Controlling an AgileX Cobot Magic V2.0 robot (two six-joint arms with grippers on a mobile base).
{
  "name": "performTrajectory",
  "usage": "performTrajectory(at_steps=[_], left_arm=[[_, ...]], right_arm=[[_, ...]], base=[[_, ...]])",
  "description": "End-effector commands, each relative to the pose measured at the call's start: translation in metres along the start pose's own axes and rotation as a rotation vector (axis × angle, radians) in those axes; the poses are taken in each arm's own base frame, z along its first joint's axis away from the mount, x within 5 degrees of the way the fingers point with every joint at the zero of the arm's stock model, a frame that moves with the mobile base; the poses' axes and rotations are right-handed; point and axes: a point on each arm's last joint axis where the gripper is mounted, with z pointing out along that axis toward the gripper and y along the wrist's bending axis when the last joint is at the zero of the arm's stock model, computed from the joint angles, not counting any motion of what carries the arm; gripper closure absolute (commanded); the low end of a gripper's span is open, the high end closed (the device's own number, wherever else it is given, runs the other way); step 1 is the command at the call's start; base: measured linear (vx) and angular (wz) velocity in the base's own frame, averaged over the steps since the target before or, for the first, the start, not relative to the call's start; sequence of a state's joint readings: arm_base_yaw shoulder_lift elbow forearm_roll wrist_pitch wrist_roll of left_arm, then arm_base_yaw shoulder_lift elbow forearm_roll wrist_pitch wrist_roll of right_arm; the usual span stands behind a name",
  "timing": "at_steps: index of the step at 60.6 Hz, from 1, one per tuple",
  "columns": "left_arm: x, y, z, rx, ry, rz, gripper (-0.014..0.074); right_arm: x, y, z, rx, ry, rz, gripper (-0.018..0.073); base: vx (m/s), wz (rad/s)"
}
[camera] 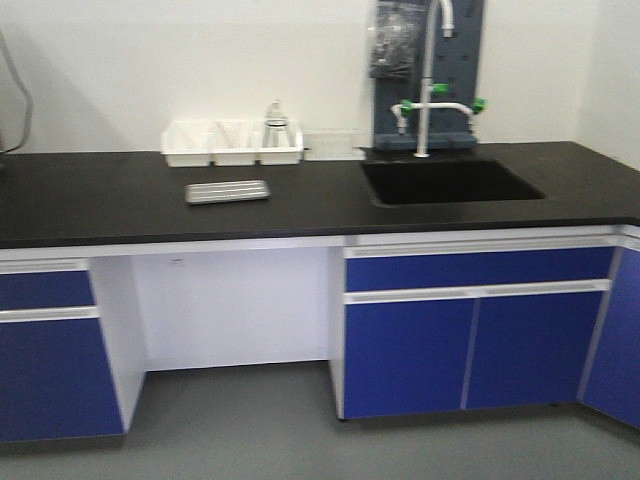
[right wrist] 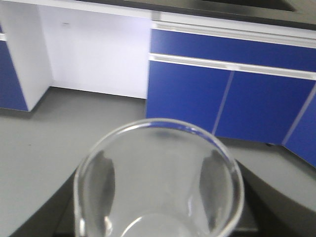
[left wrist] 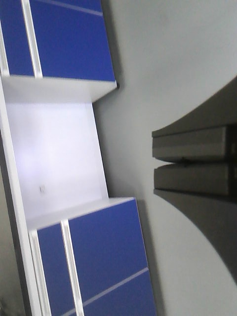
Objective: Move beaker to silver tray on left bench
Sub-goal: 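Drive the base to the bench with the silver tray, holding the beaker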
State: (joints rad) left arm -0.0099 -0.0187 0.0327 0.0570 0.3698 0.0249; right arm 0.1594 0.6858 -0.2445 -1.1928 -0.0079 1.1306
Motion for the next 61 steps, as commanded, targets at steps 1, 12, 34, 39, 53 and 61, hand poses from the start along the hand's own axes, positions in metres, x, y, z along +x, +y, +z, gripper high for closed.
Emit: performTrajectory(at_steps=[1, 12, 34, 39, 53, 61], left_arm=[[-0.0009, -0.0007, 0.0016, 0.006, -0.064, -0.003, 0.0595], [-0.0009, -0.0007, 0.0016, 0.006, -0.064, -0.003, 0.0595], [-0.0009, -0.0007, 0.0016, 0.006, -0.064, -0.003, 0.0595], [-0.0009, -0.0007, 0.0016, 0.006, -0.064, -0.003, 0.0595], [-0.0009, -0.0007, 0.0016, 0.006, -0.064, -0.003, 0.0595], [-0.0009, -0.0007, 0.0016, 0.006, -0.064, -0.003, 0.0595]], right_arm=[[-0.0110, 0.0014, -0.0006, -0.022, -0.040, -0.008, 0.0571], [-0.0110, 0.0014, -0.0006, -0.022, -0.040, -0.008, 0.0571], [-0.0109, 0.0013, -0.0005, -0.021, -0.039, -0.008, 0.0571], [-0.0109, 0.0013, -0.0005, -0.021, -0.039, -0.008, 0.0571], [-0.0109, 0.0013, -0.0005, -0.021, -0.039, -0.008, 0.0571], [-0.0109, 0.0013, -0.0005, -0.021, -0.039, -0.008, 0.0571]], base=[[0.12, 0.48], [0.17, 0.59], [0.24, 0.65], [0.30, 0.52], [0.35, 0.35], [0.39, 0.10]])
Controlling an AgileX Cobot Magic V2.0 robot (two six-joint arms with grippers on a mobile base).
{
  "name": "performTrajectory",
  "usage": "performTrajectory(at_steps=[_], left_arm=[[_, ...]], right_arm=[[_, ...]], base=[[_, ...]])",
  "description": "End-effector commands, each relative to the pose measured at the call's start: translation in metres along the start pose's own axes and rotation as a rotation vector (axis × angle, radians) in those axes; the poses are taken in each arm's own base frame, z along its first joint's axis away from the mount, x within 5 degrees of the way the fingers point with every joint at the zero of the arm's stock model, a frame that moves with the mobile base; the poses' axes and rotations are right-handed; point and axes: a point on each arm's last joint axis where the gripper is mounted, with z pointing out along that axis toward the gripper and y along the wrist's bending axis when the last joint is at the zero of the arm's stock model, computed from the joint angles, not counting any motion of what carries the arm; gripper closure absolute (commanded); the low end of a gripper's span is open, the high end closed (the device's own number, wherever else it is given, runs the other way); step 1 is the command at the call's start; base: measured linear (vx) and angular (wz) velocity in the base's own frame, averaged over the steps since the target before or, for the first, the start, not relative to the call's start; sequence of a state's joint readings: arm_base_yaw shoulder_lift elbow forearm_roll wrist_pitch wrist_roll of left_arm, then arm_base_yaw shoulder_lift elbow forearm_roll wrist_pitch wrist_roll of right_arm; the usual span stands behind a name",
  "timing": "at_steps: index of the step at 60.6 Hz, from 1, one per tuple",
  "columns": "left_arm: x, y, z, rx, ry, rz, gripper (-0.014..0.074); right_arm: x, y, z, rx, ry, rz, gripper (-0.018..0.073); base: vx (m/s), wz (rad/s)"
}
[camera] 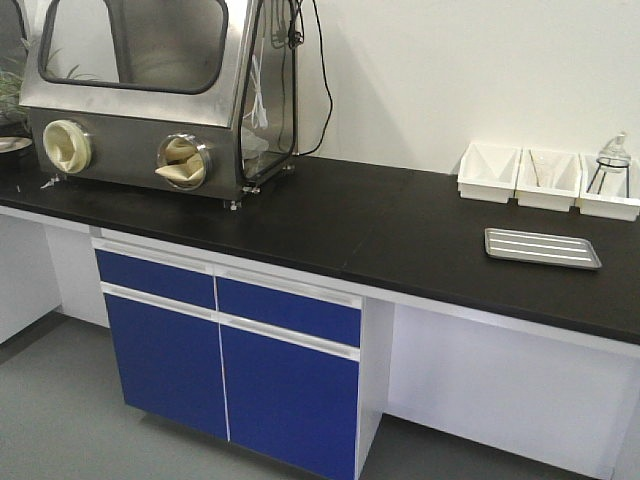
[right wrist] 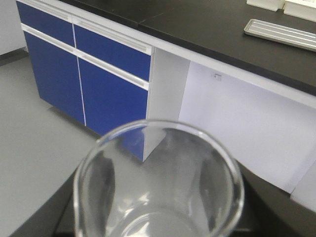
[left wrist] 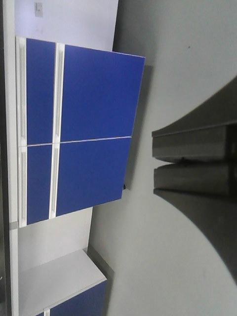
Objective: Move beaker to silver tray on left bench
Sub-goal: 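Drive the base to the bench with the silver tray, holding the beaker, then move the right gripper with the beaker over the silver tray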
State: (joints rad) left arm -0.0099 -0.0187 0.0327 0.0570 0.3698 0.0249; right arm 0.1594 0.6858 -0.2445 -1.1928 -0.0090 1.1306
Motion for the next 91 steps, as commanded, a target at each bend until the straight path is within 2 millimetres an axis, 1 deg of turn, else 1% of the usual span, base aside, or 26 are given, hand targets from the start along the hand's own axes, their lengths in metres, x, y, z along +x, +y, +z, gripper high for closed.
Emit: performTrajectory(at_steps=[1, 13, 50, 91], left_arm=[[-0.0009, -0.0007, 0.0016, 0.006, -0.064, -0.003, 0.0595], [-0.0009, -0.0007, 0.0016, 0.006, -0.064, -0.003, 0.0595], [-0.0009, -0.0007, 0.0016, 0.006, -0.064, -0.003, 0.0595], [-0.0009, -0.0007, 0.0016, 0.006, -0.064, -0.003, 0.0595]], right_arm=[[-0.0109, 0.0013, -0.0005, -0.020, -0.039, -0.008, 0.0571], [-0.0109, 0.0012, -0.0005, -0.019, -0.038, -0.008, 0.0571], [-0.0109, 0.0013, -0.0005, -0.020, -0.039, -0.009, 0.0571], [-0.0110, 0.0015, -0.0006, -0.022, -0.040, -0.009, 0.0571]], base=[[0.42, -0.02], [0.43, -0.15], [0.42, -0.32], [0.34, -0.28]])
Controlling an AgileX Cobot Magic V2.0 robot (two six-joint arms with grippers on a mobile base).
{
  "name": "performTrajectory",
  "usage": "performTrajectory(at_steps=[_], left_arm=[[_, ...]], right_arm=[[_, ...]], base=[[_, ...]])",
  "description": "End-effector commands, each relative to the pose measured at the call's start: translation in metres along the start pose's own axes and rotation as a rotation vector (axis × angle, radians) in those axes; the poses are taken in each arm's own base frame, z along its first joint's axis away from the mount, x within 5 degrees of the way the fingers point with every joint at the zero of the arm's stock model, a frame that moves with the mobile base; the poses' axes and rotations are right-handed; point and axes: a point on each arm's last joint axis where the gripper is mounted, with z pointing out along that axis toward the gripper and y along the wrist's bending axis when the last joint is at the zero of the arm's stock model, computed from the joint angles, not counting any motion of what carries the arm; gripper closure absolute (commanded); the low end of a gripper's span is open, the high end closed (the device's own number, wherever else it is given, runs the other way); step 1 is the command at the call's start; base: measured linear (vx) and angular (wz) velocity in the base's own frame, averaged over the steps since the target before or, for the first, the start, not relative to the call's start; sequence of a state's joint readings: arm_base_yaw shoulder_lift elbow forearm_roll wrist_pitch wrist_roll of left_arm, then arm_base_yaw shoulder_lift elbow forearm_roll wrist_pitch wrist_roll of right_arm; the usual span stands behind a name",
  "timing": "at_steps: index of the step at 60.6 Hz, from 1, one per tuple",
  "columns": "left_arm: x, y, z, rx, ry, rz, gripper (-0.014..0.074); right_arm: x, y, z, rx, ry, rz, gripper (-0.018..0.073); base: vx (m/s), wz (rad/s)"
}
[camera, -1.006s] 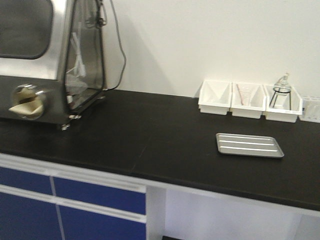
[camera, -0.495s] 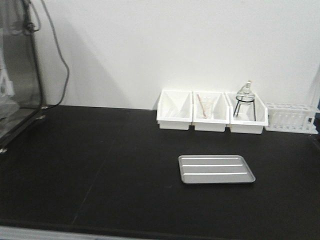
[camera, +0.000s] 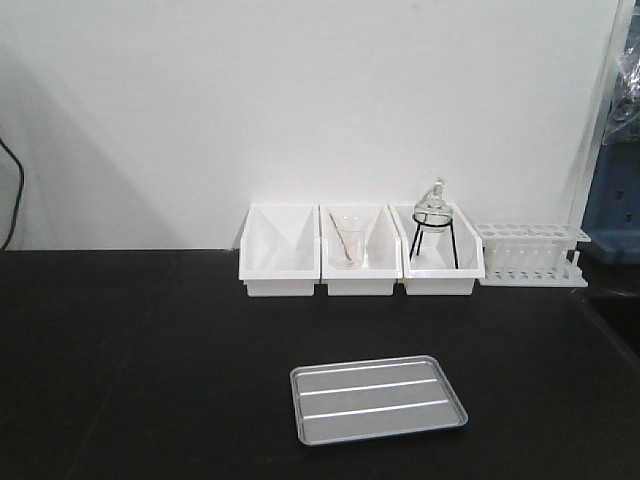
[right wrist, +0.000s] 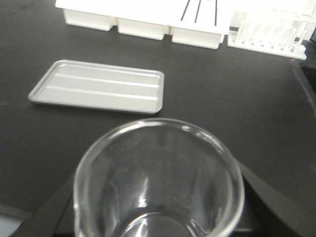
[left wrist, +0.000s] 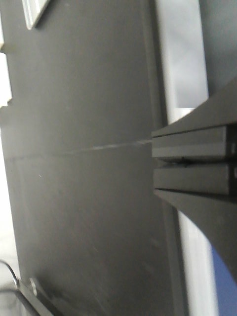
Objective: Move beaker to silver tray on left bench
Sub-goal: 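Move the right gripper with the beaker over the silver tray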
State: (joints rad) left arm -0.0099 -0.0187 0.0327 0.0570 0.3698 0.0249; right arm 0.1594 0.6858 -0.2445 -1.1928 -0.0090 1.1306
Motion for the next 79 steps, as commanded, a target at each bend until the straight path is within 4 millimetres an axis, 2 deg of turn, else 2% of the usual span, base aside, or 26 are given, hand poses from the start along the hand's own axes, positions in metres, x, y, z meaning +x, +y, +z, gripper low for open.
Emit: performTrajectory(at_steps=[1, 36, 79], left_arm=[[-0.0009, -0.0007, 0.0016, 0.006, -0.064, -0.003, 0.0595], [-0.0009, -0.0007, 0.0016, 0.006, -0.064, -0.003, 0.0595], [-0.0009, -0.0007, 0.0016, 0.006, -0.064, -0.003, 0.0595]], right_arm=[[-0.0110, 0.0015, -0.0006, -0.022, -0.040, -0.009, 0.0571], [-0.0110, 0.0014, -0.0005, -0.021, -0.039, -0.009, 0.0571], [-0.0113, 0.0021, -0.0006, -0.029, -0.043, -0.007, 0.0571]], base=[[0.29, -0.14], [0.23, -0.01], [0.04, 0.00]])
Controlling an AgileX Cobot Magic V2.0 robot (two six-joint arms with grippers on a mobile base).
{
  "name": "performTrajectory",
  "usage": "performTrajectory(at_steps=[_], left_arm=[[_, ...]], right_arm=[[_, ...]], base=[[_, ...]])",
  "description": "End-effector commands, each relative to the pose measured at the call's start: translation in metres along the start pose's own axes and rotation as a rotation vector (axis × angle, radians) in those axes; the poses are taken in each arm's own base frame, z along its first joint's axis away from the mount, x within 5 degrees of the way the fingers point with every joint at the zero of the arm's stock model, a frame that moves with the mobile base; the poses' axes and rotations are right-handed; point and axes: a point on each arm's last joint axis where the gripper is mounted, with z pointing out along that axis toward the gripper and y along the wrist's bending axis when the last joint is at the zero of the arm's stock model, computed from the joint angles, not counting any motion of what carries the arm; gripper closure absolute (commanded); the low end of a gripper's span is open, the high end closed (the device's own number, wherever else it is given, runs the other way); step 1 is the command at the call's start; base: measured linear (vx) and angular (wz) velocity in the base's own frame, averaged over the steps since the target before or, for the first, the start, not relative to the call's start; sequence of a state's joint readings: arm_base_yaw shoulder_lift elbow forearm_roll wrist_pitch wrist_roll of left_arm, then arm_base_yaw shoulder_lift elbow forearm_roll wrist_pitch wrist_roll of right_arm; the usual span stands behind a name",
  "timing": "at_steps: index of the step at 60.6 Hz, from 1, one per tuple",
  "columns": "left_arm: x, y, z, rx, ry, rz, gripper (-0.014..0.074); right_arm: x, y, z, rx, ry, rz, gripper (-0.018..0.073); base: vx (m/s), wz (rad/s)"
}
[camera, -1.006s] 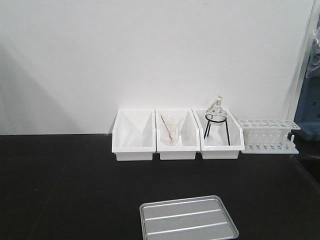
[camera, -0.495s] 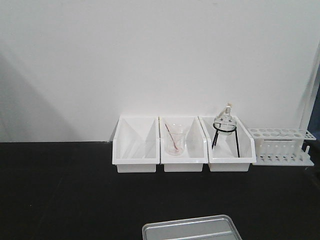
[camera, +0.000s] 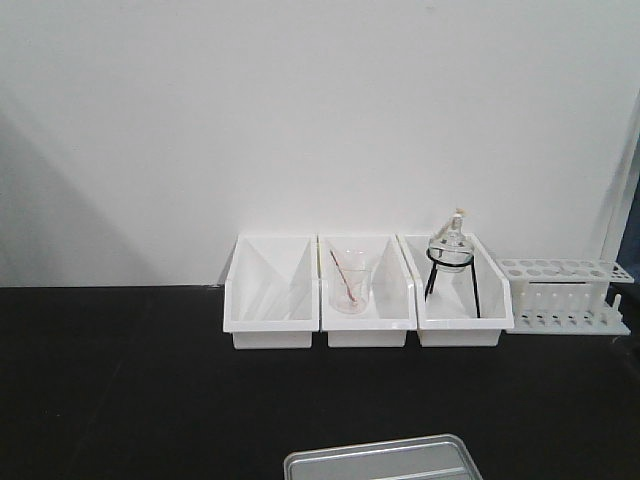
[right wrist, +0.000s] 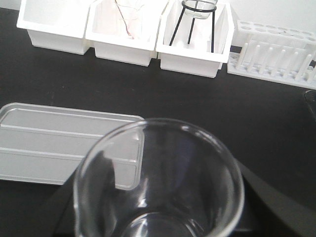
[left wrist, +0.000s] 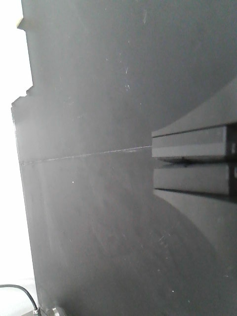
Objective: Move beaker to silver tray on left bench
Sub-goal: 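Move the right gripper with the beaker over the silver tray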
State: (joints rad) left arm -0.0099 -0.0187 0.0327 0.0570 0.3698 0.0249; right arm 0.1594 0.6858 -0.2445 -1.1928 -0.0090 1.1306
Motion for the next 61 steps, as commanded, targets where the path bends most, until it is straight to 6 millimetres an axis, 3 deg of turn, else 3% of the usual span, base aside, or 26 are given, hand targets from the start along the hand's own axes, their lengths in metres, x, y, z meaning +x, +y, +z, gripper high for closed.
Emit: performTrajectory(at_steps=[1, 12, 20, 28, 29, 30, 37, 41, 50, 61], left_arm=[[-0.001, -0.001, 0.002, 0.006, -0.064, -0.003, 0.0595], [-0.001, -0.001, 0.002, 0.006, -0.064, -0.003, 0.0595], [-0.001, -0.001, 0.002, 0.006, -0.064, -0.003, 0.0595], [-0.001, -0.001, 0.002, 0.006, -0.064, -0.003, 0.0595], [-0.001, -0.001, 0.002, 0.006, -0.064, -0.003, 0.0595], [-0.001, -0.001, 0.002, 0.006, -0.064, -0.003, 0.0595], [-0.001, -0.001, 0.002, 0.006, -0.064, -0.003, 0.0595], [-0.001, -0.001, 0.002, 0.006, -0.064, -0.003, 0.0595], [-0.001, -0.001, 0.002, 0.006, -0.064, -0.003, 0.0595], [-0.001, -0.001, 0.002, 0.006, -0.064, -0.003, 0.0595]], right_arm=[[-0.011, 0.002, -0.001, -0.034, -0.045, -0.006, 0.0571], [-0.020, 0.009, 0.000, -0.107, -0.091, -0.033, 0.0571], [-0.037, 0.012, 0.018, -0.148, -0.074, -0.122, 0.0571], [-0.060, 0.024, 0.056, -0.308, -0.099, -0.215, 0.0571], [-0.073, 0.041, 0.098, -0.521, -0.208, -0.110, 0.0571], [-0.075, 0.043, 0.103, -0.544, -0.230, -0.095, 0.0571], [-0.069, 0.051, 0.137, -0.673, -0.349, 0.002, 0.0571], [-0.056, 0.053, 0.159, -0.703, -0.365, 0.018, 0.0571], [-0.020, 0.055, 0.198, -0.694, -0.252, 0.006, 0.0571], [0.011, 0.054, 0.225, -0.649, -0.156, -0.047, 0.0571]], base=[[0.00, 0.00], [0.00, 0.00], [0.00, 0.00], [0.00, 0.00], [0.00, 0.00], [0.00, 0.00], [0.00, 0.00], [0.00, 0.00], [0.00, 0.00], [0.00, 0.00]])
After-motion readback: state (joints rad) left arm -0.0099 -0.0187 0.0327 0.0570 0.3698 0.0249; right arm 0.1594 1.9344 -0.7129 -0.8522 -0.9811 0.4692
